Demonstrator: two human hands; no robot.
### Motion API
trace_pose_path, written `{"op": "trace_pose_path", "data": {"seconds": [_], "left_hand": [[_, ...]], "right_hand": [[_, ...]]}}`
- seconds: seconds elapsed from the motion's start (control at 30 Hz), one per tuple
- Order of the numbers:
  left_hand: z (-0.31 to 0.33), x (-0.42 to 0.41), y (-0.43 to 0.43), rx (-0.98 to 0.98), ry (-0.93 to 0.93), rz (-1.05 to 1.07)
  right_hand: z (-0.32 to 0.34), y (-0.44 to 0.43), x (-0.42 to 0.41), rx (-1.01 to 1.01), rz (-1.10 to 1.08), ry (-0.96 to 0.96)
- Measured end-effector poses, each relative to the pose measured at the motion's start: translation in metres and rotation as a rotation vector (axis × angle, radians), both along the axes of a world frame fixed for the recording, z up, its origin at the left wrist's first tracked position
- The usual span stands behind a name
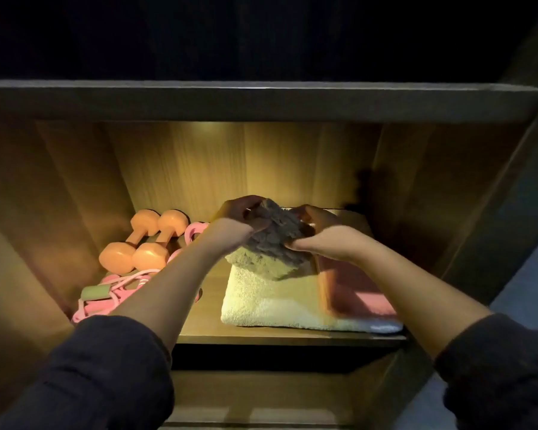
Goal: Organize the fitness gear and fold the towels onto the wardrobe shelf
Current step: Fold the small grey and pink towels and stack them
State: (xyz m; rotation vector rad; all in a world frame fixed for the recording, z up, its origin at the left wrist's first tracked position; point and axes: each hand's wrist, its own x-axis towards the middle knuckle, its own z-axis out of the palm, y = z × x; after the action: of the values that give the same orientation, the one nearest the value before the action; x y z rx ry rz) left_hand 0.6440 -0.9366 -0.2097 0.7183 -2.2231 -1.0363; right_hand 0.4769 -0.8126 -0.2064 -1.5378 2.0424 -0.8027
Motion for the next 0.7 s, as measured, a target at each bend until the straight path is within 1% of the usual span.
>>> {"op": "trace_pose_path", "data": {"seconds": [0.03, 0.07, 0.13, 0.2, 0.3, 0.37, 0.47, 0.5, 0.57, 0.6, 0.63, 0.67, 0.7], "left_hand": [[0.006, 0.002, 0.008, -0.042, -0.029, -0.029], [0.011, 0.004, 0.015, -0.046, -0.032, -0.074], [0.019, 0.009, 0.030, 0.042, -0.012, -0.162], [0.021, 0.018, 0.039, 0.103, -0.061, -0.188], [0.007, 0.038, 0.047, 0.219, -0.228, -0.224], [0.000, 0.047, 0.051, 0.205, -0.293, -0.226], [0.003, 0.048, 0.058, 0.162, -0.398, -0.289], [0.005, 0.048, 0.060, 0.190, -0.426, -0.303], [0.004, 0.052, 0.062, 0.306, -0.457, -0.298], [0.002, 0.057, 0.063, 0.389, -0.440, -0.278], [-0.003, 0.063, 0.062, 0.492, -0.384, -0.246], [-0.010, 0.068, 0.062, 0.612, -0.280, -0.207], [-0.017, 0.071, 0.062, 0.733, -0.136, -0.168]], "right_hand": [[0.005, 0.004, 0.005, -0.002, 0.030, 0.050], [0.010, 0.008, 0.010, -0.007, 0.053, 0.107], [0.019, 0.016, 0.019, -0.024, 0.088, 0.152], [0.023, 0.025, 0.024, -0.057, 0.121, 0.135], [0.030, 0.041, 0.028, -0.067, 0.141, 0.109], [0.034, 0.052, 0.027, -0.015, 0.154, 0.088], [0.038, 0.062, 0.032, 0.084, 0.218, 0.056], [0.038, 0.064, 0.035, 0.092, 0.217, 0.041], [0.037, 0.066, 0.038, 0.094, 0.183, -0.019], [0.035, 0.068, 0.039, 0.089, 0.152, -0.085], [0.033, 0.071, 0.039, 0.082, 0.110, -0.169], [0.029, 0.073, 0.039, 0.073, 0.058, -0.261], [0.025, 0.074, 0.039, 0.060, 0.004, -0.355]]}}
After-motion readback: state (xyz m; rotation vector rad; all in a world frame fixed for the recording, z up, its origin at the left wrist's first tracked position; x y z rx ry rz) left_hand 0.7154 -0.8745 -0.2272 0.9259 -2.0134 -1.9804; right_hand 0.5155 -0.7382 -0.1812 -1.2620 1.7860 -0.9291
